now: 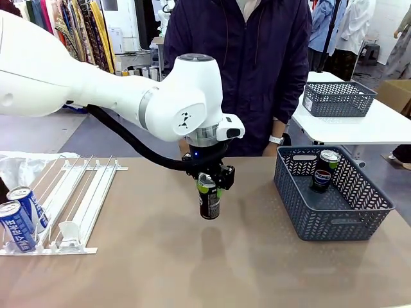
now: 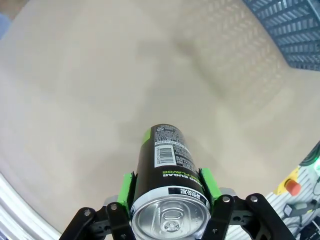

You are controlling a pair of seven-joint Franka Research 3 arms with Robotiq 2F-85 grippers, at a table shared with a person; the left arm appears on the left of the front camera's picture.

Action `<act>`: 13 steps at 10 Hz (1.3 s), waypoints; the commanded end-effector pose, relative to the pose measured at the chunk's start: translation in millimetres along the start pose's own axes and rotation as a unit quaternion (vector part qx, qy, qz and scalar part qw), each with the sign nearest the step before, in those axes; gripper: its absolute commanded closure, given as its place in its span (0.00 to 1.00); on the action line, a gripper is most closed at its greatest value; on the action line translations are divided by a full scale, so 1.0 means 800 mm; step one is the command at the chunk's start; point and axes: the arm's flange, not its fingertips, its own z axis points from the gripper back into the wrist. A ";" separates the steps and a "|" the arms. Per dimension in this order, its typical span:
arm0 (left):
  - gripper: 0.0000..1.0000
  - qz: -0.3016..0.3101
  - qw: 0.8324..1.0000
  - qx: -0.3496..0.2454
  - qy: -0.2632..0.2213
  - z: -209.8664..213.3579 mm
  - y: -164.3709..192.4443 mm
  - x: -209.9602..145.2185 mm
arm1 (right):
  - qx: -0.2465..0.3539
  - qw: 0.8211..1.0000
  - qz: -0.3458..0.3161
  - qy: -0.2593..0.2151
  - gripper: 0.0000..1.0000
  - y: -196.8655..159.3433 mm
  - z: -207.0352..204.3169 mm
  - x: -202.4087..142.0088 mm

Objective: Retrieve and store the cans from the dispenser.
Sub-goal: Pick up the last remaining can from one row of the Automatic Can Dispenser and place it in the middle of the table.

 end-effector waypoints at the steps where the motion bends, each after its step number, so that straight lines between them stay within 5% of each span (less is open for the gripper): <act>1: 1.00 0.004 0.999 0.030 -0.021 -0.005 0.004 -0.026 | 0.002 1.000 -0.001 0.002 0.00 0.005 0.003 0.000; 6: 1.00 -0.003 0.999 0.035 -0.018 -0.018 0.004 -0.037 | 0.002 1.000 -0.001 0.002 0.00 0.005 0.003 0.000; 7: 0.85 -0.001 0.999 0.030 -0.016 -0.018 0.005 -0.037 | 0.002 1.000 -0.001 0.002 0.00 0.005 0.003 0.000; 8: 0.25 -0.005 0.999 0.033 -0.014 -0.018 0.005 -0.038 | 0.002 1.000 -0.001 0.002 0.00 0.005 0.003 0.000; 9: 0.00 0.000 0.999 0.035 -0.018 -0.016 0.005 -0.038 | 0.002 1.000 -0.001 0.002 0.00 0.005 0.003 0.000; 13: 0.00 0.026 0.998 0.034 -0.036 0.015 0.011 -0.045 | 0.002 1.000 -0.001 0.002 0.00 0.005 0.003 0.000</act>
